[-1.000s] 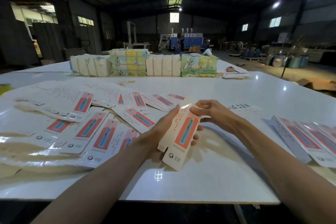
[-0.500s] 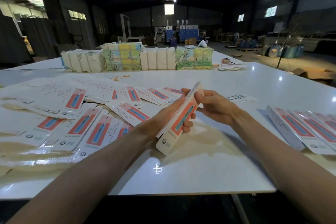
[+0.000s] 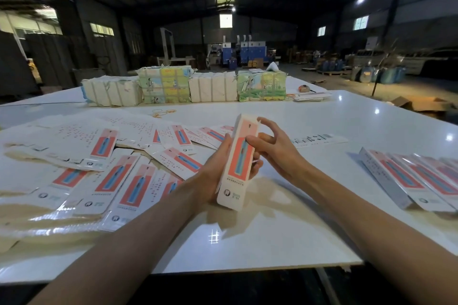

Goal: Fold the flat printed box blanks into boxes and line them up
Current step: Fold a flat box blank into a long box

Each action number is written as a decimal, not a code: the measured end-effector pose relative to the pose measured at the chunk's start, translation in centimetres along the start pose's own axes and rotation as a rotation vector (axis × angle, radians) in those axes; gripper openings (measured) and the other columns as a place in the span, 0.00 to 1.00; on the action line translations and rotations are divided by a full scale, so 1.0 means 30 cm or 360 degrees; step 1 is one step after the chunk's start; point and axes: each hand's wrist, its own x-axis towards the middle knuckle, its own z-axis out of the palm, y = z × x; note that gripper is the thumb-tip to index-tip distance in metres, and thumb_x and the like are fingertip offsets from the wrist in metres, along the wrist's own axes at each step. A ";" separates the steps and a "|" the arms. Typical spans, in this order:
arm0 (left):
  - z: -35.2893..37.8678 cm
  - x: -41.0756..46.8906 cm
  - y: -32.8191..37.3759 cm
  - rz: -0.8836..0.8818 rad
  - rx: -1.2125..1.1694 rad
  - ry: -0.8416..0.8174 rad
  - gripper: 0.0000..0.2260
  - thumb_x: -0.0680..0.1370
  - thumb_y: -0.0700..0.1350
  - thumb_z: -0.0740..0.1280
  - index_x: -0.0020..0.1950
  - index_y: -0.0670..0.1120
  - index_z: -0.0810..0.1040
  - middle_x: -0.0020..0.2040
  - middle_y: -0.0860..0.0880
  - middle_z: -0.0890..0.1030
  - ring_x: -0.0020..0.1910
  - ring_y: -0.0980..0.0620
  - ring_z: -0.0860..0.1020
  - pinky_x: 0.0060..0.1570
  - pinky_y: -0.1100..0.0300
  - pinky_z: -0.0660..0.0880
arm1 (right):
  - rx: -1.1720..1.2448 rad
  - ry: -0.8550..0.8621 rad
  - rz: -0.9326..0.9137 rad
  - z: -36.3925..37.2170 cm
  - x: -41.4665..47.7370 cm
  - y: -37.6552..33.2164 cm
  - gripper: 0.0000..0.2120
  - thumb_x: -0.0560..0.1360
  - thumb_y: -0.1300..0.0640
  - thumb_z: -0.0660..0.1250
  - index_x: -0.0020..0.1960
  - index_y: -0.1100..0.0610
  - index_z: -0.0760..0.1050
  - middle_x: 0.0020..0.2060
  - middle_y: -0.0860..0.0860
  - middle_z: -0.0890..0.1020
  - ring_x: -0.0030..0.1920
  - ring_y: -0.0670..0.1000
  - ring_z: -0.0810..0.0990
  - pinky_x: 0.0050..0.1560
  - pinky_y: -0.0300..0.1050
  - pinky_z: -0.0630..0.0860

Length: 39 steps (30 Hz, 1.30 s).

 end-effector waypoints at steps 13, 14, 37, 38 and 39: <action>0.020 -0.043 0.013 0.0526 0.1282 0.0262 0.42 0.74 0.56 0.80 0.76 0.73 0.54 0.67 0.51 0.79 0.53 0.50 0.87 0.41 0.58 0.85 | -0.0320 -0.0189 0.0007 -0.045 0.011 0.003 0.27 0.77 0.52 0.78 0.73 0.42 0.72 0.53 0.60 0.88 0.56 0.61 0.86 0.62 0.61 0.82; 0.021 -0.042 0.012 0.0508 0.1302 0.0265 0.41 0.74 0.54 0.80 0.74 0.74 0.55 0.66 0.51 0.79 0.54 0.49 0.86 0.43 0.56 0.85 | -0.0333 -0.0187 0.0007 -0.043 0.012 0.004 0.27 0.77 0.51 0.78 0.72 0.42 0.72 0.53 0.60 0.88 0.57 0.63 0.85 0.64 0.64 0.81; 0.050 -0.043 0.004 0.0218 0.1271 0.0253 0.41 0.74 0.48 0.81 0.73 0.67 0.55 0.57 0.45 0.84 0.48 0.46 0.88 0.48 0.46 0.86 | -0.0455 -0.0239 0.0149 -0.029 -0.006 0.009 0.20 0.73 0.50 0.79 0.60 0.58 0.81 0.52 0.56 0.89 0.54 0.58 0.88 0.62 0.61 0.82; 0.051 -0.043 0.003 0.0218 0.1308 0.0270 0.41 0.74 0.49 0.81 0.73 0.66 0.55 0.57 0.45 0.84 0.47 0.46 0.89 0.46 0.47 0.86 | -0.0456 -0.0266 0.0164 -0.031 -0.007 0.012 0.18 0.75 0.50 0.79 0.60 0.57 0.81 0.53 0.55 0.89 0.55 0.57 0.88 0.62 0.60 0.83; 0.050 -0.045 0.001 0.0222 0.1334 0.0299 0.41 0.73 0.49 0.81 0.73 0.65 0.56 0.56 0.45 0.84 0.47 0.46 0.88 0.47 0.46 0.86 | -0.0458 -0.0293 0.0165 -0.032 -0.008 0.014 0.17 0.76 0.50 0.78 0.61 0.56 0.82 0.53 0.55 0.89 0.55 0.57 0.88 0.62 0.58 0.83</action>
